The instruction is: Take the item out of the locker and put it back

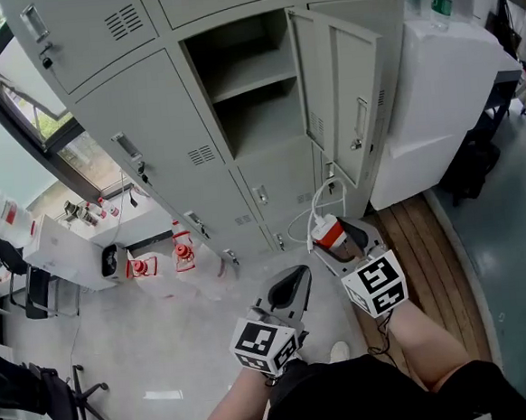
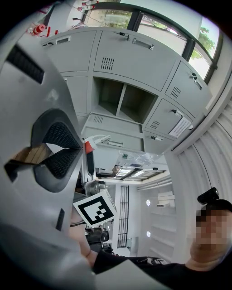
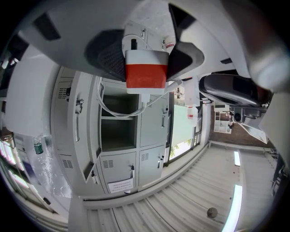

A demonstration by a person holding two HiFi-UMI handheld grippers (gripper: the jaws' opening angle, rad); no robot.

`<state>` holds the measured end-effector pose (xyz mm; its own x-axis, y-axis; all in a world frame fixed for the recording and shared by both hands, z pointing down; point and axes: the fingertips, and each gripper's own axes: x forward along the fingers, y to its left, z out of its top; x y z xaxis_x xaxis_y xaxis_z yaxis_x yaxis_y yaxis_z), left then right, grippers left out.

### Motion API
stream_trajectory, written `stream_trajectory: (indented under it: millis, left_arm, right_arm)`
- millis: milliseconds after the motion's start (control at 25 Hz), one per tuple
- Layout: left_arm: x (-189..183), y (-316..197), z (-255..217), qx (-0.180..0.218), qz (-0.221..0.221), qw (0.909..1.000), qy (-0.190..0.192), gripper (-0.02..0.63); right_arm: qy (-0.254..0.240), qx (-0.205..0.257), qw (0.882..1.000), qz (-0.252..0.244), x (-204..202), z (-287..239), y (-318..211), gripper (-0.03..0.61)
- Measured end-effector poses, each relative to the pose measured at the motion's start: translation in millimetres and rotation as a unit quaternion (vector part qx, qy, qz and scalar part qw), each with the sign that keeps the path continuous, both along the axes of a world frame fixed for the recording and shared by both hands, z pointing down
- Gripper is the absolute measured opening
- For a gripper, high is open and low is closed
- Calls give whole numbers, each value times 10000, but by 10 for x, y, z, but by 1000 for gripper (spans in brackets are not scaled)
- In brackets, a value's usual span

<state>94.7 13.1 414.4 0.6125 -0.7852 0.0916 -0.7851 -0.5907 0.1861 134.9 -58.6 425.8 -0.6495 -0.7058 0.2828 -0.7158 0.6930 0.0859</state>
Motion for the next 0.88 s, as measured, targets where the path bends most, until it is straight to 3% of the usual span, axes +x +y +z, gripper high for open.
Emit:
stream_trajectory:
  millis: [400, 880]
  left_arm:
    - [-69, 32, -40, 51, -35, 10000, -38, 17]
    - [-431, -115, -84, 87, 101, 9999, -68, 17]
  right_arm:
    - [-13, 73, 10000, -27, -60, -54, 17, 325]
    - [-11, 115, 9998, 160, -338, -117, -179, 325]
